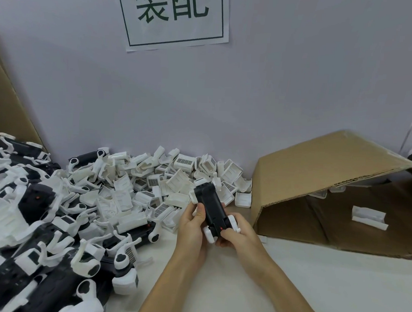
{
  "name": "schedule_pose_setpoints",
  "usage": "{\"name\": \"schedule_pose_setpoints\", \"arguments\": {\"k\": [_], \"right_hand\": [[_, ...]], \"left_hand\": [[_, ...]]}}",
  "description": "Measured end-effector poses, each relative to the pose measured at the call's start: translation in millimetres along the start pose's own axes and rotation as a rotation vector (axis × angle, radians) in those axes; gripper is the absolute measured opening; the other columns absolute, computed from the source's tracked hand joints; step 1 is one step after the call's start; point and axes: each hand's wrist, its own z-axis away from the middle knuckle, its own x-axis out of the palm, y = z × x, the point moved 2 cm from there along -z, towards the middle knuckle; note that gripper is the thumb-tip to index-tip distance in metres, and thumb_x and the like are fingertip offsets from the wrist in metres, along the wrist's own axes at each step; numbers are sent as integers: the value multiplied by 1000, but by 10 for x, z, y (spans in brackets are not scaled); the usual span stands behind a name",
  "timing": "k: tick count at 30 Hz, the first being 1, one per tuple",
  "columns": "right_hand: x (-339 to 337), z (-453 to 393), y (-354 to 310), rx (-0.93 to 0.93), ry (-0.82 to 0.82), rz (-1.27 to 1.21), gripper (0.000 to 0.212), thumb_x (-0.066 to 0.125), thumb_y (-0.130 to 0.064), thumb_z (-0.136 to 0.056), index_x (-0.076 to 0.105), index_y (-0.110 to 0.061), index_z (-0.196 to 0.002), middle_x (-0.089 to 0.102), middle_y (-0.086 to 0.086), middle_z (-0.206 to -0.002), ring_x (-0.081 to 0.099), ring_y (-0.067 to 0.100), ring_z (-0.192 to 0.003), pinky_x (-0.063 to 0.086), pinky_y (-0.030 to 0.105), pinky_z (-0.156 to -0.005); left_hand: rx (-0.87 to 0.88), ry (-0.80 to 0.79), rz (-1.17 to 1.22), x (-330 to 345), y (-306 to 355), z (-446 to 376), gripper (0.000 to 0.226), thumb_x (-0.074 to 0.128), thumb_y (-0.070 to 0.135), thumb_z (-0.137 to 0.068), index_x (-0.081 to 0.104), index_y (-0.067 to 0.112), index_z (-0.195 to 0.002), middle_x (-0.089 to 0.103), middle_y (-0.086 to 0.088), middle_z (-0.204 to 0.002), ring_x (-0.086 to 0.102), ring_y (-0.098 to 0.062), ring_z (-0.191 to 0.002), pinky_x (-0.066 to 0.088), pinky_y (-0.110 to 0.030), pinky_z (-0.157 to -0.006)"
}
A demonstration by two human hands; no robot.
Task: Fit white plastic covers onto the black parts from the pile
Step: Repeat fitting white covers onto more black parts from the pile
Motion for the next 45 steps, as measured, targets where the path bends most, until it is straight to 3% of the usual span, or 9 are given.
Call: {"name": "schedule_pose_setpoints", "arguments": {"k": [10, 13, 17, 23, 28, 34, 38, 42, 45], "right_hand": [[-10, -6, 7, -62, 69, 31, 17, 55, 1, -95, 61, -12, -105, 67, 4, -87, 64, 10, -70, 53, 22, -66], [-40, -24, 18, -172, 236, 30, 23, 63, 1, -92, 62, -19, -103, 70, 0, -94, 66, 8, -76, 56, 25, -70], [-12, 1, 6, -446, 354, 315, 34, 69, 2, -87, 61, -26, -103, 63, -4, -103, 63, 9, -89, 51, 18, -75], [96, 86, -29, -757, 211, 728, 41, 70, -7, -82, 61, -26, -118, 46, -13, -111, 55, 4, -97, 46, 13, -82], [76, 88, -15, -620, 272, 666, 34, 58, -9, -87, 51, -33, -110, 48, -23, -105, 52, -1, -103, 40, 11, -80], [145, -30, 107, -411, 167, 840, 25, 57, -22, -97, 56, -32, -119, 45, -25, -103, 44, -12, -100, 36, 7, -78], [296, -227, -42, -416, 223, 827, 28, 58, -18, -96, 57, -22, -124, 50, -10, -117, 52, 8, -107, 47, 26, -92], [322, -531, -135, -284, 175, 1179, 45, 54, -23, -99, 43, -19, -142, 42, -3, -144, 38, 20, -134, 37, 37, -109], [256, -622, -117, -173, 100, 1293, 33, 56, -27, -100, 51, -22, -132, 51, -2, -136, 49, 22, -125, 42, 39, -101]], "left_hand": [[-35, 14, 11, 29, 20, -7, 34, 52, 28, -96, 63, -1, -111, 69, -21, -95, 67, -29, -78, 50, -37, -57], [-53, 41, -31, -30, 39, -42, 30, 53, 24, -100, 71, 0, -102, 75, -18, -97, 72, -27, -83, 57, -37, -68], [-173, 23, -127, -46, 109, -62, 32, 51, 27, -99, 75, 6, -93, 77, -14, -91, 73, -22, -74, 53, -27, -59], [-258, 51, -147, -29, 256, -69, 44, 60, 49, -93, 64, 13, -118, 73, -12, -84, 66, -31, -72, 45, -27, -55], [-179, 258, 136, -131, 505, -138, 28, 58, 28, -100, 53, 23, -126, 66, -27, -115, 61, -32, -78, 48, -20, -44], [57, 499, 57, -442, 760, -200, 6, 56, 30, -98, 54, 34, -102, 65, -15, -120, 68, -33, -101, 58, -52, -85], [52, 414, -9, -416, 762, -195, 19, 52, 30, -99, 58, 25, -117, 71, -18, -103, 71, -26, -73, 55, -33, -51], [11, 369, -37, -356, 745, -177, 10, 53, 30, -99, 59, 23, -103, 71, -24, -108, 71, -22, -64, 53, -28, -48], [-4, 349, -31, -360, 758, -190, 13, 53, 30, -99, 59, 23, -108, 70, -23, -109, 72, -24, -69, 54, -28, -50]]}}
